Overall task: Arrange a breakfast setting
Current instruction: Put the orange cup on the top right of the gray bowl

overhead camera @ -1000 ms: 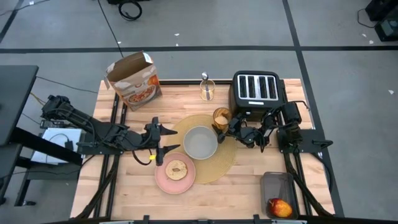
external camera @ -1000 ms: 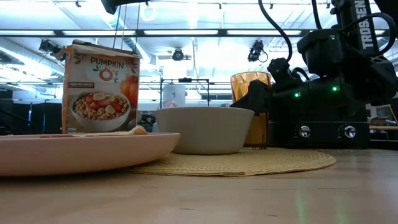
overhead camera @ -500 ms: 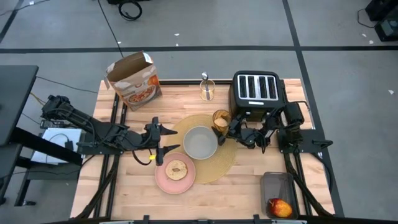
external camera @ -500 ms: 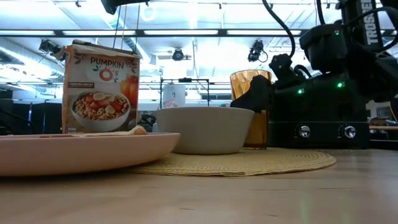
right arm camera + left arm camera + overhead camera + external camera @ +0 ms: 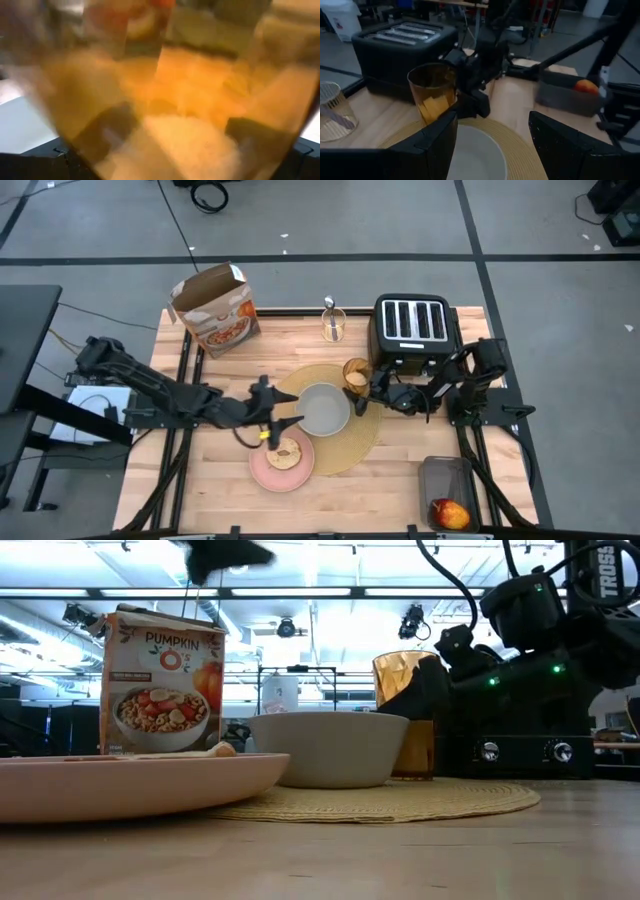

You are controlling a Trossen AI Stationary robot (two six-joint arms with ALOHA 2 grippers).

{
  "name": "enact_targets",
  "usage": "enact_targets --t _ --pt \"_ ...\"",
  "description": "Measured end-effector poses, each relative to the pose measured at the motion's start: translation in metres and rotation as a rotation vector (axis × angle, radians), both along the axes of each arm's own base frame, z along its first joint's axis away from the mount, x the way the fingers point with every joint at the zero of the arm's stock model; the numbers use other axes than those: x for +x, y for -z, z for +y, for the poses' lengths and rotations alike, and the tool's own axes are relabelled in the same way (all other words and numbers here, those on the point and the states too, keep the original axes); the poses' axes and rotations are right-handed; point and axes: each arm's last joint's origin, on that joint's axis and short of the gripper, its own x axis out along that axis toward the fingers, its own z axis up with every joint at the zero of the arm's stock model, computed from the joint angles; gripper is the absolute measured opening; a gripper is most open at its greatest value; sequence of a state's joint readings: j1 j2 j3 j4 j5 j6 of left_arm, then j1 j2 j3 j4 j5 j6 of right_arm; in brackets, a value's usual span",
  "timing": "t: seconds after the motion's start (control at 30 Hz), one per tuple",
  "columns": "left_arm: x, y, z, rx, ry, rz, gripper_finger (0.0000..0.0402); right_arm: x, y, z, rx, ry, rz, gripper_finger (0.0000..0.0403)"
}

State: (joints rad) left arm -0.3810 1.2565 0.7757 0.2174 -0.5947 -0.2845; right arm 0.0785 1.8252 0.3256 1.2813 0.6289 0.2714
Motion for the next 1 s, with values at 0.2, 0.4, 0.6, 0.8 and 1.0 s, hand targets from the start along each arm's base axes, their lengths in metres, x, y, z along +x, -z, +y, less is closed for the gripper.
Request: enact_targets --t 0.2,0.4,0.6,0.8,1.0 --pt "0.041 0.015 0.034 0.012 -0.032 0.001 0.0260 -0.002 0.000 -0.001 -0.002 -0.004 0.047 0.0400" --pt "0.084 0.016 0.080 0.139 0.042 0.093 0.0257 -0.002 0.002 -0.004 0.046 -0.013 0.059 0.0400" --pt "0.112 0.023 0.110 0.240 0.186 0.158 0.0257 -0.002 0.003 -0.004 0.051 -0.022 0.069 0.0400" --pt "0.133 0.040 0.128 0.270 0.307 0.209 0.0250 -0.002 0.003 -0.005 0.044 0.006 0.069 0.0400" --pt "0.145 0.049 0.133 0.341 0.350 0.271 0.0220 -0.003 0.003 -0.006 0.055 0.016 0.061 0.0400"
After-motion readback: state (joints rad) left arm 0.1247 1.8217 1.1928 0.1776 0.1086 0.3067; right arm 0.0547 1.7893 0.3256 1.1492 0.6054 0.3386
